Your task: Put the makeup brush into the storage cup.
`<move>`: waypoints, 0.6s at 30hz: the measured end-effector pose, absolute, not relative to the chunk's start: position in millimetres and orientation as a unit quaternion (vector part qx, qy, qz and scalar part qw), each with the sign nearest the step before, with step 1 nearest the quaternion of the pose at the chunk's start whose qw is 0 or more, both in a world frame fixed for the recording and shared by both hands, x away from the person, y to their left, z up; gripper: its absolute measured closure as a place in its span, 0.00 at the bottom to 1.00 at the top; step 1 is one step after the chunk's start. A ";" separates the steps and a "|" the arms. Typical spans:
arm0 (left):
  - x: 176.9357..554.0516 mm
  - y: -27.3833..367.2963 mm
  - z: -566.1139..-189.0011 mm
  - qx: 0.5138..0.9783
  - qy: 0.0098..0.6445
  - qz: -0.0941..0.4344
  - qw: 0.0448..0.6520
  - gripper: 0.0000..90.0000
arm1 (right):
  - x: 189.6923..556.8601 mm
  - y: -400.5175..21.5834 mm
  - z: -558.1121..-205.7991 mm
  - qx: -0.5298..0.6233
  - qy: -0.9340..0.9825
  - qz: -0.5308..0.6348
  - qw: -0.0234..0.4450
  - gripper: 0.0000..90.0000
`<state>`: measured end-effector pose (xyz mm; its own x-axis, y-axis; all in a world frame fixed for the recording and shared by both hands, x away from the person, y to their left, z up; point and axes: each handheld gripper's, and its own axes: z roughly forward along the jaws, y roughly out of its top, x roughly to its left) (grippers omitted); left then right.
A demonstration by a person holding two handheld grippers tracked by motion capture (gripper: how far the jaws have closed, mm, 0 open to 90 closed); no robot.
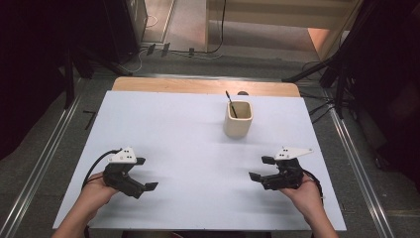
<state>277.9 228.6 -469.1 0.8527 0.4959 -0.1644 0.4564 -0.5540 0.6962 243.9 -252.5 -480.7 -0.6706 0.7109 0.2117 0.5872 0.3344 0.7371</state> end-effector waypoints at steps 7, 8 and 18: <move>278.7 229.2 -469.3 0.881 0.271 0.027 0.386 0.00 | 245.3 -250.6 -482.9 0.395 0.820 0.408 0.070 0.23; 278.7 229.4 -469.0 0.883 0.270 0.027 0.383 0.00 | 245.3 -249.9 -483.1 0.394 0.821 0.407 0.070 0.23; 279.4 229.9 -469.8 0.881 0.272 0.026 0.386 0.00 | 245.5 -247.6 -484.2 0.388 0.831 0.391 0.074 0.23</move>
<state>279.4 229.9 -469.8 0.8507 0.4996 -0.1635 0.4591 -0.5545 0.6941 245.5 -247.6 -484.2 -0.6883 0.7026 0.1809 0.5871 0.3929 0.7078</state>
